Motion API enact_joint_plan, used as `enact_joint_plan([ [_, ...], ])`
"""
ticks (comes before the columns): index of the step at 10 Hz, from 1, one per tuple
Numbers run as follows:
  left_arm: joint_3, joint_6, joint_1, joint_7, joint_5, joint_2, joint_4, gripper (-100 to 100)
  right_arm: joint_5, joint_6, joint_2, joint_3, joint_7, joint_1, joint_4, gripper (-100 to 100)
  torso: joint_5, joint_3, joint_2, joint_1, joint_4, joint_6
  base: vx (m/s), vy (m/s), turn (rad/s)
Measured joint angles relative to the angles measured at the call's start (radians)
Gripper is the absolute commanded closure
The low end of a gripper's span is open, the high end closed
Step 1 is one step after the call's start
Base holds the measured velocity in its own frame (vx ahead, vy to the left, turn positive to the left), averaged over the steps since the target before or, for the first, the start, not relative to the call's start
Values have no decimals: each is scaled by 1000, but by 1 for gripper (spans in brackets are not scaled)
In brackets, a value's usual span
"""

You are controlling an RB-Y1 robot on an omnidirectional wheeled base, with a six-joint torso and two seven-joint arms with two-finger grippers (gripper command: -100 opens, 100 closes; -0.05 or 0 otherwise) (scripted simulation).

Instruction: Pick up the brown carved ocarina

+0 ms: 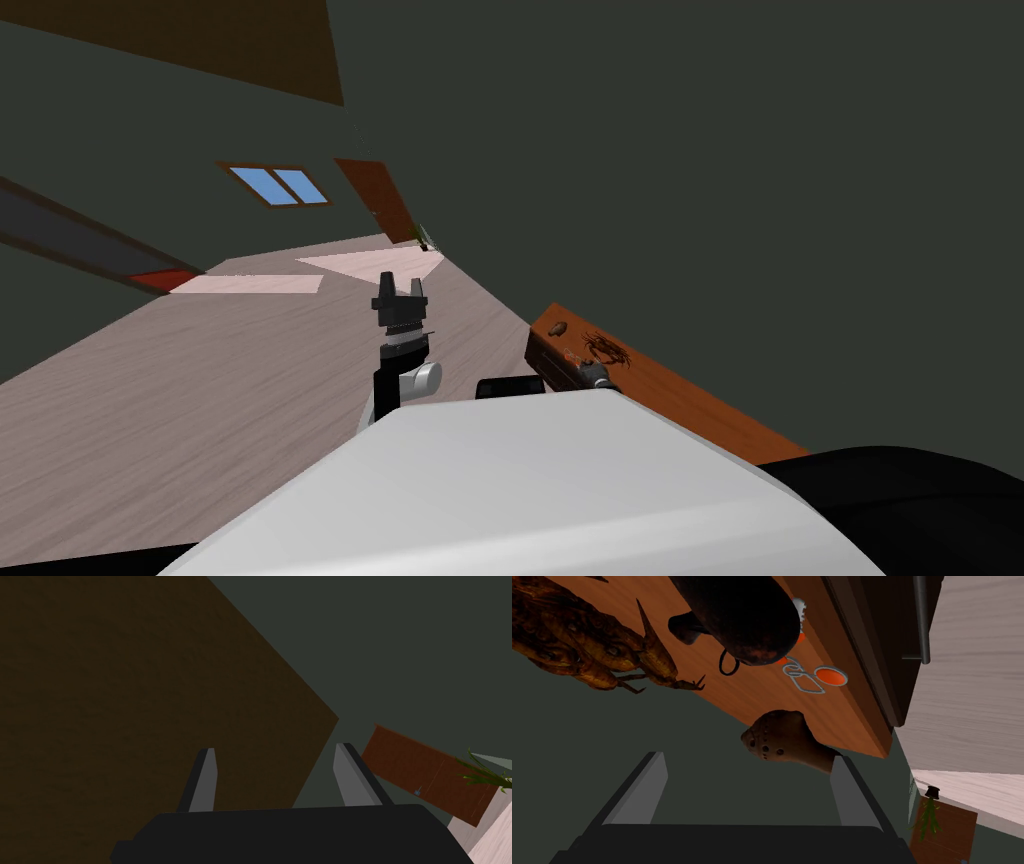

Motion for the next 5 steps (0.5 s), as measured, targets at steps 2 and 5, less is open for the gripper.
enact_joint_plan([
  [2, 0, 0, 0, 0, 0, 0, 0, 0, 45, 24, -4, 0, 61, 11, 46, -100, 0, 0, 0, 0, 0, 0, -25, -41, 188],
  [5, 0, 0, 0, 0, 0, 0, 0, 0, 89, 83, -28, 22, 123, 6, 115, -100, 0, 0, 0, -1, 0, 0, -20, -44, 183],
])
